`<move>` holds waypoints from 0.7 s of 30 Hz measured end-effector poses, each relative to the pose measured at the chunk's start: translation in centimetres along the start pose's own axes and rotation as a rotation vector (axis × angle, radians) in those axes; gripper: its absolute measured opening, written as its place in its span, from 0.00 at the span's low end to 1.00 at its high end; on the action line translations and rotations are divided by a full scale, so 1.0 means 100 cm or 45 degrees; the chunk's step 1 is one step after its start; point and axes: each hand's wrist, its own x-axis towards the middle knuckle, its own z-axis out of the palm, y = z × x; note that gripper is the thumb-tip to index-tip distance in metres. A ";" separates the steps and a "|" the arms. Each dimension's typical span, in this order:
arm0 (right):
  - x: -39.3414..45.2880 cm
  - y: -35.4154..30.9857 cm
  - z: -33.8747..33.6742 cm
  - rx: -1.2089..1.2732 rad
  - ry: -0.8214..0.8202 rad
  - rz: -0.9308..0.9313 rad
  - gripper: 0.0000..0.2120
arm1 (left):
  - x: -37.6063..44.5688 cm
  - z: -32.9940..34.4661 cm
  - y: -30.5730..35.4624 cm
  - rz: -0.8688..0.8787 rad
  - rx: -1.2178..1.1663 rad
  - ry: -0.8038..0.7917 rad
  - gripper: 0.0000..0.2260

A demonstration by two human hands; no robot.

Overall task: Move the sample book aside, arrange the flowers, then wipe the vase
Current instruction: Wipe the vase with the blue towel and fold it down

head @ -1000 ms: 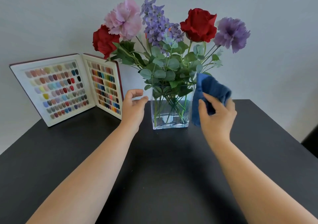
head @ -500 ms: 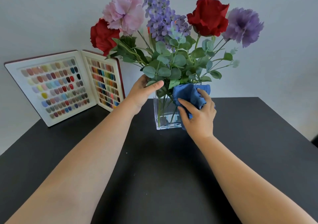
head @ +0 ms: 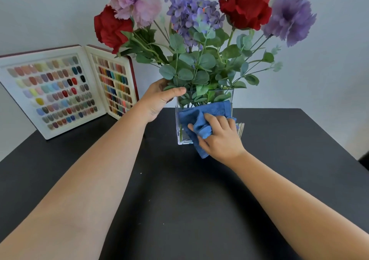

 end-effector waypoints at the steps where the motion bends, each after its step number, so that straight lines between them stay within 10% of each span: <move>1: -0.004 0.007 -0.001 -0.061 0.000 0.012 0.13 | 0.000 0.001 0.000 -0.005 -0.010 0.000 0.15; 7: 0.008 0.014 -0.001 0.067 0.169 0.326 0.19 | -0.003 0.004 0.001 -0.042 -0.005 -0.001 0.14; 21: -0.009 0.032 0.012 0.090 -0.051 -0.252 0.13 | 0.001 -0.002 0.008 -0.082 0.079 -0.052 0.14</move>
